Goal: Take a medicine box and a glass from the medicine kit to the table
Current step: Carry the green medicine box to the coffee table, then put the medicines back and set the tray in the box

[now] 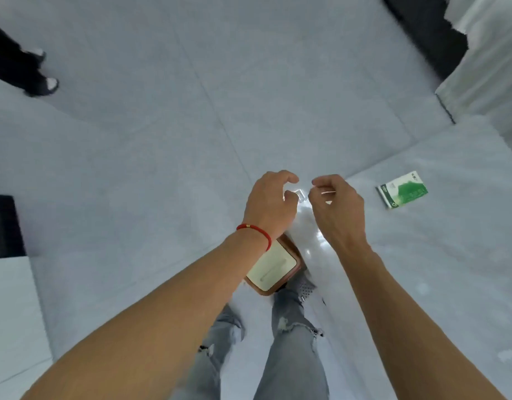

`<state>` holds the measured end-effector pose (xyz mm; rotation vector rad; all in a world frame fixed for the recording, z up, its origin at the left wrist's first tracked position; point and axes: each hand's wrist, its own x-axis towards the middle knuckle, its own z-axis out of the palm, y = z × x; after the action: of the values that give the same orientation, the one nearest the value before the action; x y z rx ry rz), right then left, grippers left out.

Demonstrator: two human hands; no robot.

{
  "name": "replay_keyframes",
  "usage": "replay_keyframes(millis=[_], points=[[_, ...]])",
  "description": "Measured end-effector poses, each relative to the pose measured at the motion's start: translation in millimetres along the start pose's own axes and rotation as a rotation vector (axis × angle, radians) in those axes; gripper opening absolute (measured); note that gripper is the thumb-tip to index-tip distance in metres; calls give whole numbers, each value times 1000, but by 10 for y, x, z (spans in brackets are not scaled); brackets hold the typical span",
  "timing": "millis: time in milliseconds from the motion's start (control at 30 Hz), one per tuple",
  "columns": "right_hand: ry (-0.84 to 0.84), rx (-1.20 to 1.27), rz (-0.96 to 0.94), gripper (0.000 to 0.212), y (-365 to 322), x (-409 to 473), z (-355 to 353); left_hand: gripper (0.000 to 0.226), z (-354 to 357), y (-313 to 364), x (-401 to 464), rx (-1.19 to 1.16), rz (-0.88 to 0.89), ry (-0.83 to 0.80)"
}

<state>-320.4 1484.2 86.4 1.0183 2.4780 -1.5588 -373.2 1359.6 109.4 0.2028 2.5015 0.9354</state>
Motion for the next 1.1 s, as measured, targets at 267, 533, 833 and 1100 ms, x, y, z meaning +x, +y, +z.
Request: replay_keyframes(millis=[267, 533, 833, 1100], points=[[-421, -233, -363, 28, -1400, -1246, 1245, 32, -1734, -1222, -1285, -126, -206, 372], [-703, -461, -662, 32, -2294, -3094, 3026, 34, -2961, -2903, -3047, -319, -487, 667], [-993, -604, -977, 34, -2734, -4936, 4855, 39, -3724, -4516, -4805, -477, -748, 939], [-1307, -691, -1108, 34, -2927, -5938, 6279, 38, -4043, -5469, -5640, -600, -1051, 1116]])
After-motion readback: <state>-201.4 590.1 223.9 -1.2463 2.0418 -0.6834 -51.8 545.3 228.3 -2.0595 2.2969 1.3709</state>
